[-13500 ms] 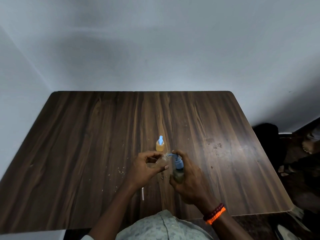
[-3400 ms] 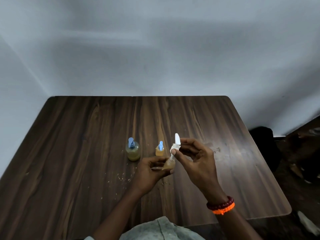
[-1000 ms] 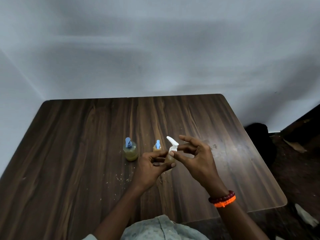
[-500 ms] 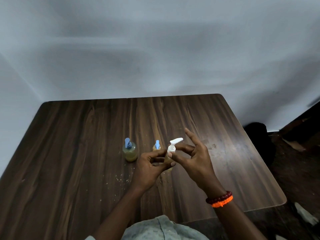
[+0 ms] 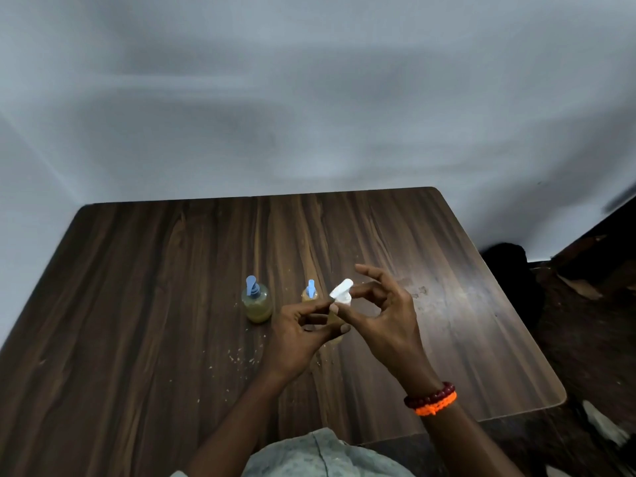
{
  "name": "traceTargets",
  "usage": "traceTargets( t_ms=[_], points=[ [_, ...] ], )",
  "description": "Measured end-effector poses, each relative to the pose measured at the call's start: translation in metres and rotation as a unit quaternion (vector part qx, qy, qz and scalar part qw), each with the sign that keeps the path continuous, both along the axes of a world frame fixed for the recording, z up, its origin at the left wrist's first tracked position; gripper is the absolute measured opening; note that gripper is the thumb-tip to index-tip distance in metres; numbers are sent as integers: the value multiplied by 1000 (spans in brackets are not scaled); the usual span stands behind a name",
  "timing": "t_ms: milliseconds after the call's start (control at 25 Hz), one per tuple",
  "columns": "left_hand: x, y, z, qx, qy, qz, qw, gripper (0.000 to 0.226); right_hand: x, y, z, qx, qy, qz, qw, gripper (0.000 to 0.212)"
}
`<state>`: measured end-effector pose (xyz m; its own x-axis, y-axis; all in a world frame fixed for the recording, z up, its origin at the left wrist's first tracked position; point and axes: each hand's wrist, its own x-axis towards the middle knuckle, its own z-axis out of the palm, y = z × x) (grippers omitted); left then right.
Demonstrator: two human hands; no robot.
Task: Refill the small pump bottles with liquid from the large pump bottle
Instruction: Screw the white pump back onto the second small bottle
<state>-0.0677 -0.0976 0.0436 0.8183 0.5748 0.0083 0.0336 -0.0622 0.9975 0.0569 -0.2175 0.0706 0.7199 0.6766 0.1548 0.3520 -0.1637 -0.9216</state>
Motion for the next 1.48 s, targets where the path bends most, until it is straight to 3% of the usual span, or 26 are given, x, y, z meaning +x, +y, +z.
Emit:
traceTargets(
  t_ms=[200,400,480,680,920,1000,1120,1360,1480],
  points=[
    [1,0,1,-5,1,-6,1000,39,1,-2,-1,-19,3,34,999,103],
    [0,3,-3,-4,4,5,1000,43,5,-3,1,-8,0,11,1000,67],
    [0,-1,-2,7,5,4,1000,39,-2,0,-1,14,-5,1,1000,63],
    [3,2,4,-3,-2,6,1000,35,-3,-4,-4,7,26,22,999,106],
    [1,0,1,12,11,11,1000,41,3,-1,2,5,6,12,1000,67],
    [2,-2,4,17,14,8,1000,38,-2,2,3,9,-2,18,1000,68],
    [2,0,9,1,3,0,1000,35,0,-2,2,5,2,29,1000,86],
    [0,2,5,10,-7,19,1000,39,6,-4,9,-7,-13,17,1000,55],
    [0,-1,10,12,-13,7,1000,37,3,-2,9,4,3,20,1000,72]
  ],
)
